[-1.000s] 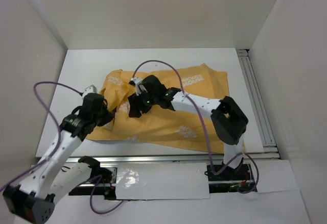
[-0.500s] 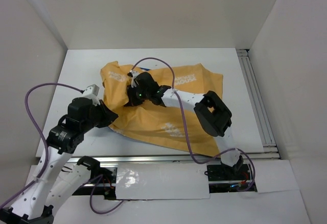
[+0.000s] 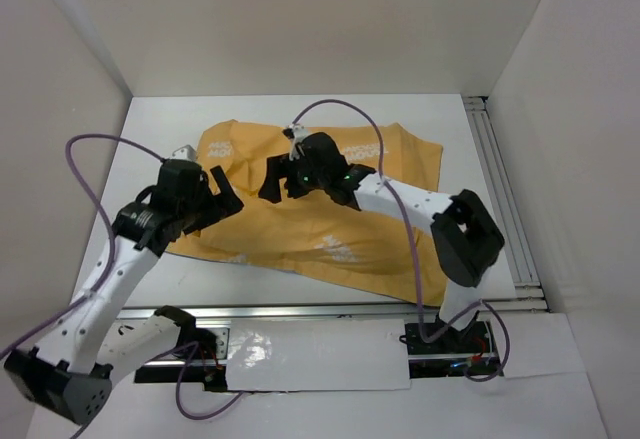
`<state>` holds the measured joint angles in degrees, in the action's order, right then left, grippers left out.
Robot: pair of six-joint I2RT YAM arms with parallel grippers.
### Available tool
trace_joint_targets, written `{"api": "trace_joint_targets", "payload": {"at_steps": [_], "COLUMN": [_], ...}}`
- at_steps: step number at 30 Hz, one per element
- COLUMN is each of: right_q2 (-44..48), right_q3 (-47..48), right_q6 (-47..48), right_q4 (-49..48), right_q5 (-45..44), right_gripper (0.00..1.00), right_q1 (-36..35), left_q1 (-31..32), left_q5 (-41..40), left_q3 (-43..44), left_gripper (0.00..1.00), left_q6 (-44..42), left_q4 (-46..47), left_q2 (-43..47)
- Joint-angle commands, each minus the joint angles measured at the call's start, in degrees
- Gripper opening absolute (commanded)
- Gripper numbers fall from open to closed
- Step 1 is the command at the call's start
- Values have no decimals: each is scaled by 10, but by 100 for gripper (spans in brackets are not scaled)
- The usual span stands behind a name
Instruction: Put the pillow into the pillowcase
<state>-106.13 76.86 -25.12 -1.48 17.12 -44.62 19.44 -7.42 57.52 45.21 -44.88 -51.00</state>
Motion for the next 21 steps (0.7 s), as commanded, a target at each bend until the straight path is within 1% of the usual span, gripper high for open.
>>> {"api": "trace_joint_targets", "payload": {"at_steps": [1, 3, 4, 6, 7, 8, 9, 10, 11, 12, 14, 15, 16, 17, 18, 19, 20, 21], "right_q2": [103, 142, 153, 171, 178, 178, 178, 178, 173, 173, 167, 167, 161, 156, 149, 149, 140, 140], "right_q3": [-21, -36, -36, -43, -43, -35, -35, -27, -27, -27, -21, -15, -15, -15, -8, -8, -1, 5], "right_q6": [38, 38, 38, 32, 19, 19, 11, 5, 5, 5, -8, -8, -8, -8, -8, -2, -2, -2], "right_q4": [63, 98, 106, 136, 153, 169, 198, 211, 219, 224, 245, 245, 251, 251, 251, 251, 258, 258], "right_q5": [-129, -172, -203, -233, -247, -268, -273, -273, -273, -267, -267, -267, -267, -262, -262, -262, -257, -257], "right_gripper": [94, 98, 100, 100, 100, 100, 100, 100, 100, 100, 100, 100, 100, 100, 100, 100, 100, 100], "right_q1": [7, 25, 34, 65, 80, 112, 132, 152, 192, 214, 255, 293, 311, 342, 358, 373, 386, 409], "left_q1": [2, -9, -19, -53, -65, -78, -106, -120, -133, -156, -174, -184, -204, -214, -229, -234, -234, -239], "left_q5": [-84, -105, -105, -123, -123, -117, -109, -102, -102, -102, -112, -105, -93, -61, -42, -26, -8, 3], "left_q3": [49, 72, 97, 126, 159, 175, 191, 225, 238, 251, 283, 290, 299, 323, 339, 357, 397, 419], "left_gripper": [100, 100, 100, 100, 100, 100, 100, 100, 100, 100, 100, 100, 100, 100, 100, 100, 100, 100], "left_q6": [22, 28, 28, 28, 19, 11, 3, -9, -9, -9, -9, -19, -26, -42, -54, -61, -73, -81], "left_q4": [-6, -6, -6, -11, -11, -11, -11, -11, -4, -4, -4, 11, 20, 38, 45, 45, 45, 54], "left_q2": [-63, -98, -136, -174, -194, -230, -247, -265, -298, -314, -344, -359, -395, -416, -439, -464, -519, -547]}}
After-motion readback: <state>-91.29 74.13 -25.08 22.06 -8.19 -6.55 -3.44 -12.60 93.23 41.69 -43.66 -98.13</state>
